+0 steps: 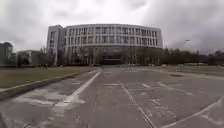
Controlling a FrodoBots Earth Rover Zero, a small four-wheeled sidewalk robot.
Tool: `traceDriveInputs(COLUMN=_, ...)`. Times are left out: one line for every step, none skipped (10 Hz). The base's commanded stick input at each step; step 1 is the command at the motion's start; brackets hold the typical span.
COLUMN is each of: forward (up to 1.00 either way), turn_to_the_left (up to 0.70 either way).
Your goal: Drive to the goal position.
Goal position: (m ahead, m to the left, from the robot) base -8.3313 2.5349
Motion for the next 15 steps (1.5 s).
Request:
traceDriveInputs(forward=0.7, turn_to_the_left=0.0)
traceDriveInputs(forward=0.7, turn_to_the_left=0.0)
traceDriveInputs(forward=0.7, turn_to_the_left=0.0)
traceDriveInputs(forward=0.7, turn_to_the_left=0.0)
traceDriveInputs(forward=0.7, turn_to_the_left=0.0)
traceDriveInputs(forward=0.7, turn_to_the_left=0.0)
traceDriveInputs(forward=0.7, turn_to_the_left=0.0)
traceDriveInputs(forward=0.7, turn_to_the_left=0.0)
traceDriveInputs(forward=0.7, turn_to_the_left=0.0)
traceDriveInputs(forward=0.7, turn_to_the_left=0.0)
traceDriveInputs(forward=0.7, turn_to_the_left=-0.03)
traceDriveInputs(forward=0.7, turn_to_the_left=-0.24)
traceDriveInputs(forward=0.7, turn_to_the_left=-0.34)
traceDriveInputs(forward=0.7, turn_to_the_left=-0.35)
traceDriveInputs(forward=0.7, turn_to_the_left=-0.35)
